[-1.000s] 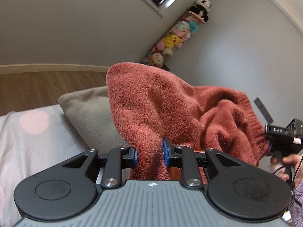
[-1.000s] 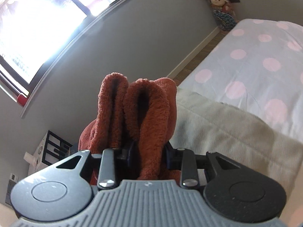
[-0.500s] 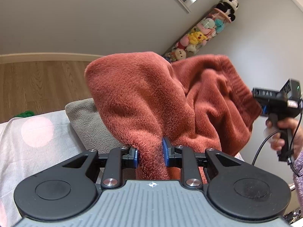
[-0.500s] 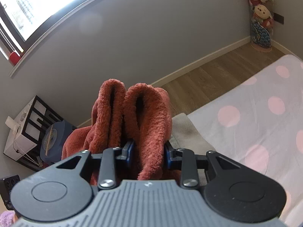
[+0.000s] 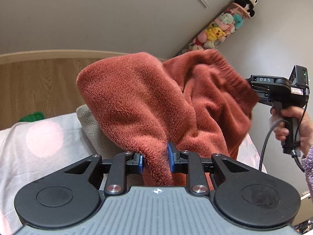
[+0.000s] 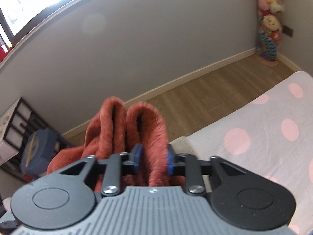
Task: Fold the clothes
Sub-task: 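Carry the fleece with both grippers over the beige blanket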
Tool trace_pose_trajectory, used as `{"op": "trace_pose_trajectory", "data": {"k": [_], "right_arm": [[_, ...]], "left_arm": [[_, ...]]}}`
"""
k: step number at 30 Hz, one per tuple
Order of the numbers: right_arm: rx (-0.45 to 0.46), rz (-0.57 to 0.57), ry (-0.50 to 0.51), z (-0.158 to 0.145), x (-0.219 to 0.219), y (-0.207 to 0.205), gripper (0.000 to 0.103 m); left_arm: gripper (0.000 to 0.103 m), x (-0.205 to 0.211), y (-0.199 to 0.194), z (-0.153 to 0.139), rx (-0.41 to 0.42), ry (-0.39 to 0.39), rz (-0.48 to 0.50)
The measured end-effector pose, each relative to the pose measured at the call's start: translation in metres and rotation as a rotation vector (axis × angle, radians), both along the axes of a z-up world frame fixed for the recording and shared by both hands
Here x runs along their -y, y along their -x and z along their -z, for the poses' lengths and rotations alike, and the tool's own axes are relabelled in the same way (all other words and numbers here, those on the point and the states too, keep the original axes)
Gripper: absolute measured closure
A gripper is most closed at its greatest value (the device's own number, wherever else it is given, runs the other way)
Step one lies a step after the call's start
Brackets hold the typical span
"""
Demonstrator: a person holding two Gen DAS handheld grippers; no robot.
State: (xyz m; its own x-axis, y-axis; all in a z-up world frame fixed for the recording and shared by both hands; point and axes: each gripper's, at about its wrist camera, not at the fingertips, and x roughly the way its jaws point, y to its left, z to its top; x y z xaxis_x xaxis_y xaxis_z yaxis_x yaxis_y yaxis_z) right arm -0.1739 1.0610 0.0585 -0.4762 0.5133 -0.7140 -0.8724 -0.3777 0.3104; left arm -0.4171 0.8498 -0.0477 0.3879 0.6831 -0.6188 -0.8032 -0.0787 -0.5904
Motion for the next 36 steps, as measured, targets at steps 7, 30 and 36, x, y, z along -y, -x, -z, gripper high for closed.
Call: {"op": "trace_pose_trajectory", "data": {"k": [7, 30, 36], "right_arm": [[-0.01, 0.07, -0.029, -0.002, 0.009, -0.012, 0.078], [0.035, 0.152, -0.033, 0.092, 0.052, -0.009, 0.102], [-0.003, 0.143, -0.057, 0.08, 0.054, -0.012, 0.098]], "left_arm": [[0.082, -0.006, -0.012, -0.002, -0.067, 0.011, 0.025], [0.063, 0.014, -0.026, -0.046, -0.227, -0.101, 0.047], [0.063, 0.011, -0.048, -0.065, -0.315, -0.148, 0.125]]}}
